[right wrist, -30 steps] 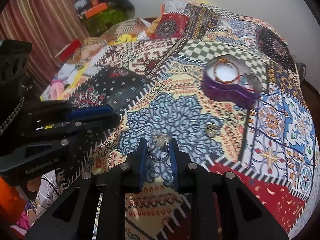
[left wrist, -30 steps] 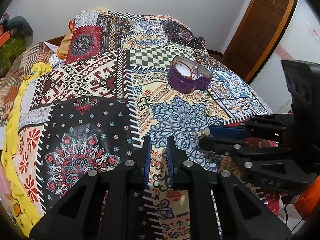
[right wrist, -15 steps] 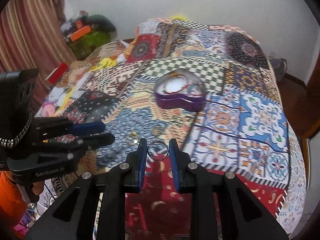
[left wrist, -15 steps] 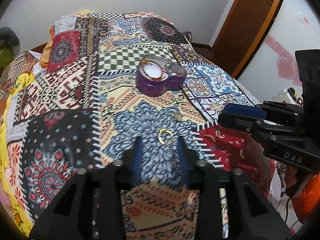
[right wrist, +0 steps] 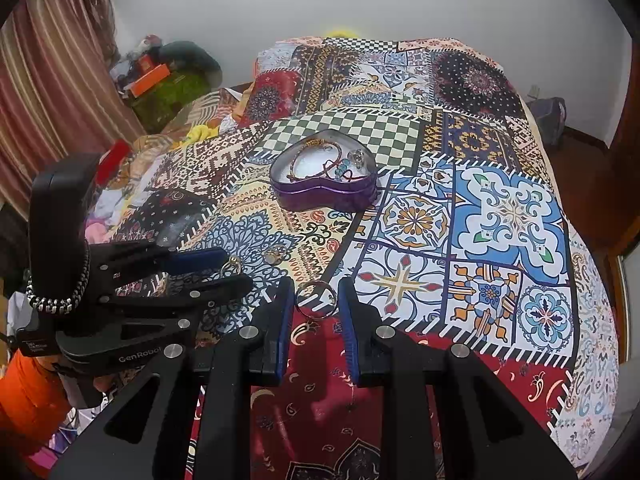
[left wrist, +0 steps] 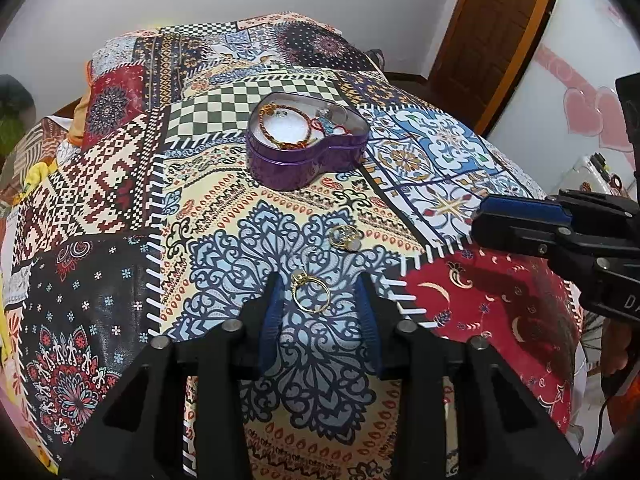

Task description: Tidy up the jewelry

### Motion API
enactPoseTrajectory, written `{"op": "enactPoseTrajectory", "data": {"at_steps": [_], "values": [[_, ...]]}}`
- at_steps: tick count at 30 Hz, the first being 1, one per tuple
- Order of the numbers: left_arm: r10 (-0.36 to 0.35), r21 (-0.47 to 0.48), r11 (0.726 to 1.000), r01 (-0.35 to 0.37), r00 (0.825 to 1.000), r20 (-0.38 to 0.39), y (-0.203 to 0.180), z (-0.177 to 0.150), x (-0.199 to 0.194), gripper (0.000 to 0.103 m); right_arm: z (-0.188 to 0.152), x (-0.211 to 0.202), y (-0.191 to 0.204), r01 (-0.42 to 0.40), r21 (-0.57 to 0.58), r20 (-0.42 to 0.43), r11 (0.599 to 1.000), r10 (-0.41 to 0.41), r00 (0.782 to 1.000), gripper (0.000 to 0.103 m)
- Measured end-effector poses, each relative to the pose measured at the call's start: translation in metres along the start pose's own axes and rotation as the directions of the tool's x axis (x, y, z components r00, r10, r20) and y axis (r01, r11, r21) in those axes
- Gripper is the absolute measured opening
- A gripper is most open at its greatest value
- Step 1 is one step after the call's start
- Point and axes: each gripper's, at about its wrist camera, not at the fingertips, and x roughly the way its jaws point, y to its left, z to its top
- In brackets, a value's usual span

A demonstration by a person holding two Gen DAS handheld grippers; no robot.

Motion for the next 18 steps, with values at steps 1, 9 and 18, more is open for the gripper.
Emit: {"op": "enactPoseTrajectory", "data": {"at_steps": [1,9,18], "values": [[0.018,-0.001,1.0,-0.018,1.0,0.003,0.001,-0.001,0.0,0.018,0.0,0.0,0.0,-0.001,0.002,0.001,1.0,0.001,1.0,0.02],[0.029,-0.024,0.999,-0.028,0.999,0.022,0.008,0.002,-0.009,0.001,0.008,-0.004,-0.006,-0.003,0.016,0.026,1.0,0.003,1.0,0.02],[-0.028,-0.023,0.999,0.028,0.999,0.019,0.01,0.01,-0.014,0.008,0.014,-0.003,-0.012,-0.009,0.029,0.039,1.0,0.008,0.999,0.02]]}}
